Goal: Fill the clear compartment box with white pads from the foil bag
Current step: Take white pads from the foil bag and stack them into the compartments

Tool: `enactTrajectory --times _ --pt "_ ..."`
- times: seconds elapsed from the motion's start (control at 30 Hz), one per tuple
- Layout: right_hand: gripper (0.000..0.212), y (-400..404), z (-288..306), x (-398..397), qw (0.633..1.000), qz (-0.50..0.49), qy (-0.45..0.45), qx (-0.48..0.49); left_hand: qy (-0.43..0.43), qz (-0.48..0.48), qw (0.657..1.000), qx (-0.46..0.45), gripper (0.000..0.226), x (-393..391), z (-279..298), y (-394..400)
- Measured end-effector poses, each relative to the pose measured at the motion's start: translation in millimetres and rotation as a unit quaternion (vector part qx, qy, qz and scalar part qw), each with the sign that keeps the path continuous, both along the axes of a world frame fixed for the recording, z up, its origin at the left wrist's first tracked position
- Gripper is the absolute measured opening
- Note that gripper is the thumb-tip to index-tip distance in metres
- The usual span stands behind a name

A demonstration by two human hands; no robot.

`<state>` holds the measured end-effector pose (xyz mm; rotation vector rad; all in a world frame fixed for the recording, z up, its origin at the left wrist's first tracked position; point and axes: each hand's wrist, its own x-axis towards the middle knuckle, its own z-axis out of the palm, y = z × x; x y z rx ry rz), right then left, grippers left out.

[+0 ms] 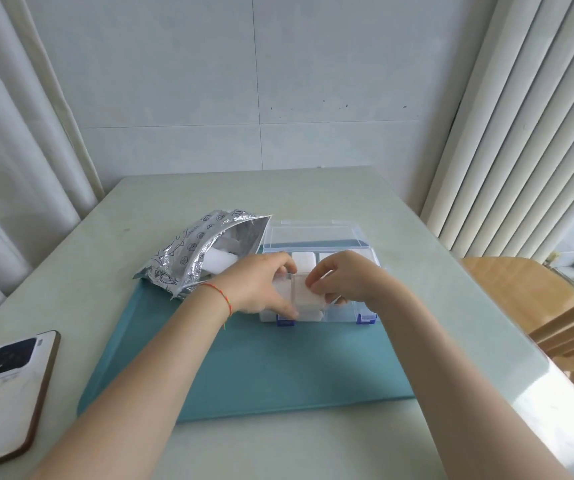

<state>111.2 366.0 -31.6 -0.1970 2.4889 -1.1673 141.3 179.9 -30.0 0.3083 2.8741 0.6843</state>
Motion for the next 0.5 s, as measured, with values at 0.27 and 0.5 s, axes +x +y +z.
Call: enactTrajectory --times 0.27,0.5 --pt "0.013 -6.7 -2.7 1.2 0.995 0.041 0.043 0.076 0.0 -0.02 1.0 -0.014 0.042 -1.9 -1.3 -1.3" --pt "0.013 -8.7 6.5 3.7 0.98 0.072 0.106 0.153 -0.034 -0.071 0.996 -0.041 0.021 -7.6 -4.1 -3.6"
